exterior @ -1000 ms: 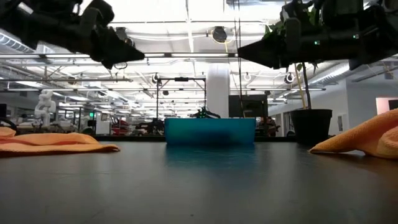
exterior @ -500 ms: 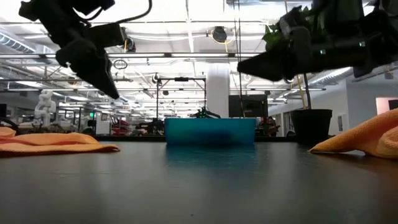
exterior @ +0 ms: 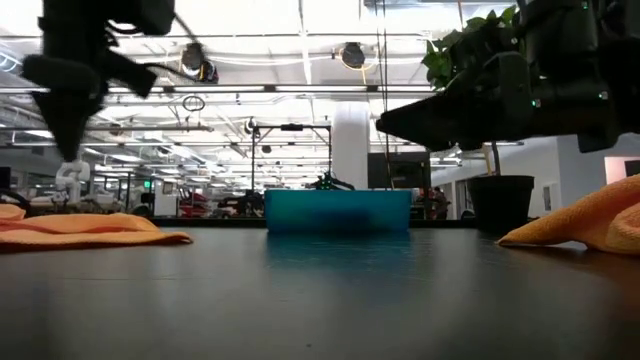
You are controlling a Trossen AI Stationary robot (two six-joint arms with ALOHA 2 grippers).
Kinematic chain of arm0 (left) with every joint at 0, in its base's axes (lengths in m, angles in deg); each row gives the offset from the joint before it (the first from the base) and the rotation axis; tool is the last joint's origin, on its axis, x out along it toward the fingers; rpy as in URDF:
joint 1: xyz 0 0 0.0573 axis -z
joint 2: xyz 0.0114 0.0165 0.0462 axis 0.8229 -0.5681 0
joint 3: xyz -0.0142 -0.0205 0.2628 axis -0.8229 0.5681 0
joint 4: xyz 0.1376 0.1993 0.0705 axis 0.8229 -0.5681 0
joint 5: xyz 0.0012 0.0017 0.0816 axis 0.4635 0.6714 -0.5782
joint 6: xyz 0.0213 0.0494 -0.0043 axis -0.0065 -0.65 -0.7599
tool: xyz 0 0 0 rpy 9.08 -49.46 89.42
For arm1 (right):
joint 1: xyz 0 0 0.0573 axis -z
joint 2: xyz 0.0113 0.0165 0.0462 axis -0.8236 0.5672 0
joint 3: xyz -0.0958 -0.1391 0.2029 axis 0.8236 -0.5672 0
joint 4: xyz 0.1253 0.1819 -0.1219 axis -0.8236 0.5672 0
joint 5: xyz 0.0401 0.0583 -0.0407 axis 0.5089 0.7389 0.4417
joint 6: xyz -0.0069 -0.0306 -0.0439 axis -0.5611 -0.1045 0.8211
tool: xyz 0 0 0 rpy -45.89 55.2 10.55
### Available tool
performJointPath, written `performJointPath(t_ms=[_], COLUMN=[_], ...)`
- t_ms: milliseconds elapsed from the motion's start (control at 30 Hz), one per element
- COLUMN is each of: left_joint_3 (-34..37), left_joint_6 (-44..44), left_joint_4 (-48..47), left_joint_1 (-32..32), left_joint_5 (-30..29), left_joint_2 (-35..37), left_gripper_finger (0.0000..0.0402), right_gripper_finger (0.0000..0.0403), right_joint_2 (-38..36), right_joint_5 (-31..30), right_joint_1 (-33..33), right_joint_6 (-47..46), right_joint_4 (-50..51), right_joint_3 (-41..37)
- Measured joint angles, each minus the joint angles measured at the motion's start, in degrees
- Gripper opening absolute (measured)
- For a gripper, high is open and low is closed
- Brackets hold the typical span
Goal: Fold microfiber towels
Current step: Fold the left orange microfiber towel
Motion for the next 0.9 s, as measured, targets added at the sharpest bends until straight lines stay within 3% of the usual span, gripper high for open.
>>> performJointPath(t_ms=[133,267,467,700,900], left_joint_3=[1.4,1.8,1.7,1.7,3.3], left_joint_6=[5.8,9.8,15.2,20.6,22.0], left_joint_4=[-0.7,-0.2,1.4,1.1,0.7], left_joint_1=[3.7,7.2,9.5,9.7,9.3], left_joint_5=[4.1,4.6,3.2,2.7,2.4], left_joint_2=[-3.3,-6.8,-12.5,-17.5,-17.6], left_gripper_finger=[0.0156,0.0137,0.0134,0.0134,0.0134], right_gripper_finger=[0.0148,0.0148,0.0148,0.0148,0.0148], right_joint_2=[0.0,0.0,0.0,0.0,0.0], right_joint_5=[0.0,1.4,5.8,5.8,5.8], right_joint_1=[-0.7,-1.5,-1.5,-1.4,-1.4], right_joint_6=[1.6,3.7,4.1,5.7,5.8], right_joint_4=[0.2,1.0,1.0,0.7,0.7], right_joint_3=[1.4,2.6,3.2,3.2,3.2])
